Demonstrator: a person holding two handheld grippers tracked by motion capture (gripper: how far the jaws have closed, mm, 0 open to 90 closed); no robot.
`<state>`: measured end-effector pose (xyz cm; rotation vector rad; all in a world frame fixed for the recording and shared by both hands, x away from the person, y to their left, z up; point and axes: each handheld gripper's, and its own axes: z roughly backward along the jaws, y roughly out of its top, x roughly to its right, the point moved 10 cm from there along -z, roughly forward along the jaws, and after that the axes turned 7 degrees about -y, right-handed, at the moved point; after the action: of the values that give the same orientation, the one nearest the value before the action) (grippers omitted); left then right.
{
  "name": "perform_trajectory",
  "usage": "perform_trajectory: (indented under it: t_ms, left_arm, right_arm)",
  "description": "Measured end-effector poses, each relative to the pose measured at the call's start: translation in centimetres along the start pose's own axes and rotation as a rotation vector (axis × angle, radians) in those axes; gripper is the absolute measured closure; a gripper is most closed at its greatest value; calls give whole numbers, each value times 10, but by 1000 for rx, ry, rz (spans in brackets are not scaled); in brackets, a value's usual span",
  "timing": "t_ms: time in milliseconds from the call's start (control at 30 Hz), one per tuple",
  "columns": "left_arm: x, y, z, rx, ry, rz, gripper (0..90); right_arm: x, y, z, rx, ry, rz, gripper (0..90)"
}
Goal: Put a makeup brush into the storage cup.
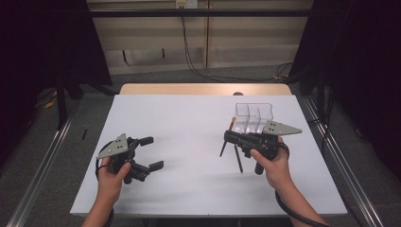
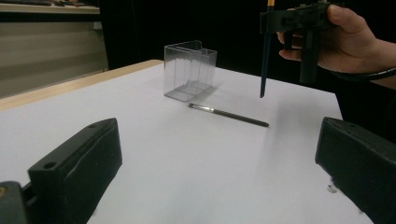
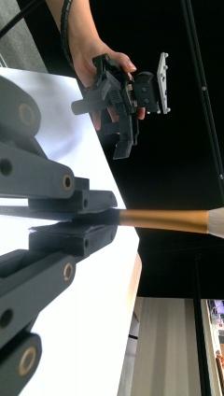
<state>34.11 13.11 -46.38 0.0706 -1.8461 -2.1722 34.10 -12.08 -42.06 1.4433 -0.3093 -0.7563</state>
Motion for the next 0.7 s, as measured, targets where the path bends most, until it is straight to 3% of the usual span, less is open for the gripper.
perform_trajectory:
  t_ms: [700]
  left_arm:
    - [-2,-8,26,-11,66,-20,8]
  right_arm:
    - [10,0,4,-1,-14,-2,835]
